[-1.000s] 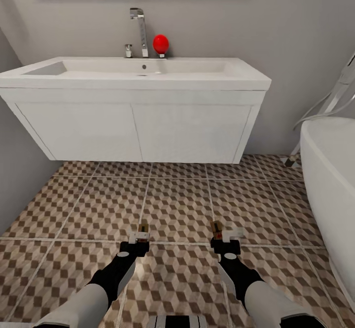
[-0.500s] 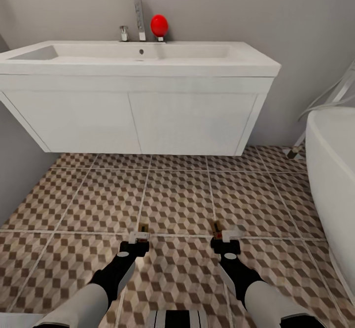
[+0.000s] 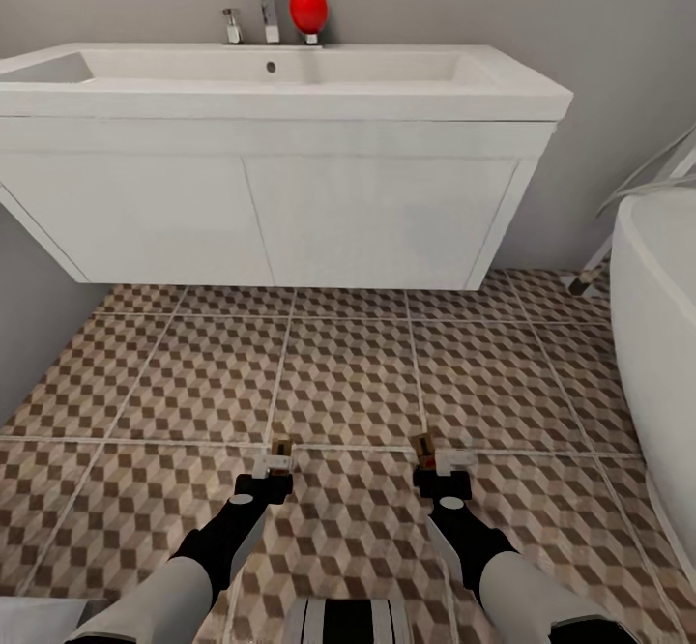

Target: Take the four mousetraps from the cabinet in the bathroom and place them on the bathroom floor. Make sure all four end up on the same floor surface, and ensure that at least two of them are either under or directly next to the same bathroom sink.

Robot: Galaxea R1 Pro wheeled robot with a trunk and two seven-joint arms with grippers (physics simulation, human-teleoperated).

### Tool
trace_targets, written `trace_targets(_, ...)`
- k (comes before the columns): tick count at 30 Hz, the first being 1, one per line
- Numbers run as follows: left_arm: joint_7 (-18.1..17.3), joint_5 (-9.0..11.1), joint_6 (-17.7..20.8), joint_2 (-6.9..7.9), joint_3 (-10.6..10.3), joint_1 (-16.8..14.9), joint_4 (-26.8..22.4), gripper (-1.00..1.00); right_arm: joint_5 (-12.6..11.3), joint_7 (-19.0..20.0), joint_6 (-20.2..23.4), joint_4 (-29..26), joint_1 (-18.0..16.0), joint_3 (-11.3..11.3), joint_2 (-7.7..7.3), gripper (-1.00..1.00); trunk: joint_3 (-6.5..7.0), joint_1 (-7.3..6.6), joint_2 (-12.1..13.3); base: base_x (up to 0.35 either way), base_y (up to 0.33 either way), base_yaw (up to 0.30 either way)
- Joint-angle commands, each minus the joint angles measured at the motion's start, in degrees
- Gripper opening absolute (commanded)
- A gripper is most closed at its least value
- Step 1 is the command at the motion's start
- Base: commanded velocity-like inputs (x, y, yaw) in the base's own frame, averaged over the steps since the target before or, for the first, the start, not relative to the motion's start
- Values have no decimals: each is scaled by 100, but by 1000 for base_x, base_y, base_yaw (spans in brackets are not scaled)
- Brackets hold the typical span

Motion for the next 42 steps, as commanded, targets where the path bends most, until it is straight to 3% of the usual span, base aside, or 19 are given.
trace_targets(1,47,-38,40,2,-32,0,-12,-100,-10,-59,-7,6,-4,39,-1,-100,-27,1,-3,0,0,0)
trace_targets(30,49,-40,24,2,-32,0,-12,-100,-9,-59,-9,6,-4,39,-3,-100,-669,76,-42,0,0,0)
trace_targets(42,51,-43,19,10,-32,0,-12,-100,-37,-51,-9,6,-4,39,-153,-100,-935,107,-58,0,0,0)
